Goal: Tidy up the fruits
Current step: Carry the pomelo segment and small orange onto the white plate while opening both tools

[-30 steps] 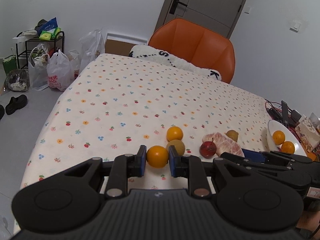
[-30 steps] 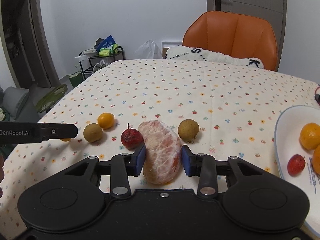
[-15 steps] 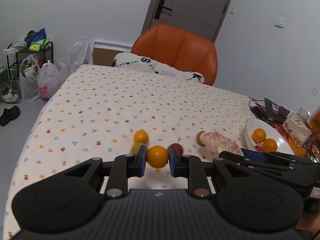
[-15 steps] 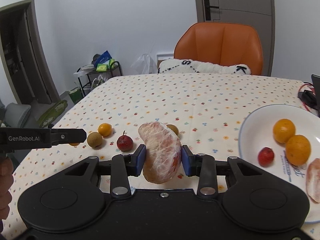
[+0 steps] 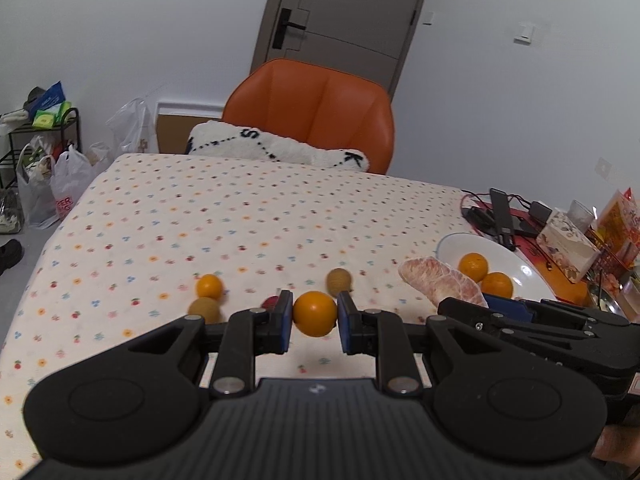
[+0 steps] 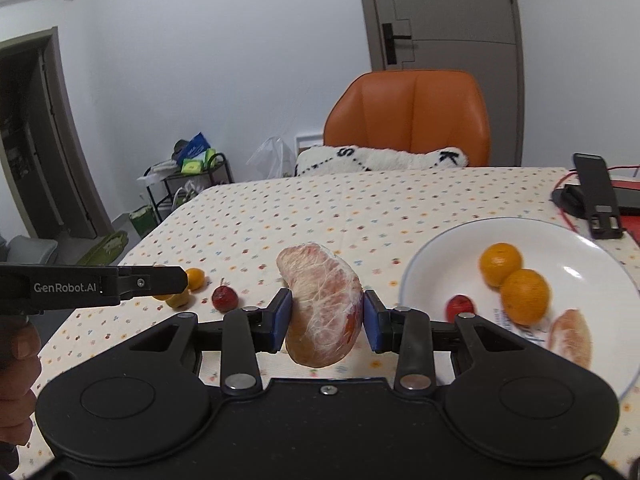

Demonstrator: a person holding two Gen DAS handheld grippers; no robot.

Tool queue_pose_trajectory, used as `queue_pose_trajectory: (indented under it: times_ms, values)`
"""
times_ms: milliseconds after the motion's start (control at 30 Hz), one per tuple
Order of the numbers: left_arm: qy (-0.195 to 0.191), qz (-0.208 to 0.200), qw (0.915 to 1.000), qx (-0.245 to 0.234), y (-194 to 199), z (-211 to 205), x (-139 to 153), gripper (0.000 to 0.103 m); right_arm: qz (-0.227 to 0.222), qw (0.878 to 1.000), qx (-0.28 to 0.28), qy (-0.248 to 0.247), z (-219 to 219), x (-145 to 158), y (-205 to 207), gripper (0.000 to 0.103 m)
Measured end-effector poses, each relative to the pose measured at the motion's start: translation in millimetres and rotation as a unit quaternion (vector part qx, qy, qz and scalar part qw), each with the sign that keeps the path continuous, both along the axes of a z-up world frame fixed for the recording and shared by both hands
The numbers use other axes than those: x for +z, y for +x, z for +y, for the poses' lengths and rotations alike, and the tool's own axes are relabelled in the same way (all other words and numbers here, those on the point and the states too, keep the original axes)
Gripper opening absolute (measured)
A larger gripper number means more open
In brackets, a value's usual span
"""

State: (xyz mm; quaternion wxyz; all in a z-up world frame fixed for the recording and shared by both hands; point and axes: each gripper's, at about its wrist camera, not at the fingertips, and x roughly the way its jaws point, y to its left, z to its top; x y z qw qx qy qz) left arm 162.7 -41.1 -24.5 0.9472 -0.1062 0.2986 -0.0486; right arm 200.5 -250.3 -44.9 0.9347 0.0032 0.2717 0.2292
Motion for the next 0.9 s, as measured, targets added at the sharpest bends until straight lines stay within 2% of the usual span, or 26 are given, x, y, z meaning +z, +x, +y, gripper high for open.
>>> queue_pose_trajectory:
  times_ms: [900]
  values:
    - [0.032,-0.022,0.9965,-0.074,31,-93,15,0.021,-0.026,0.996,-0.082,0.029,-96,9,-2,0.036]
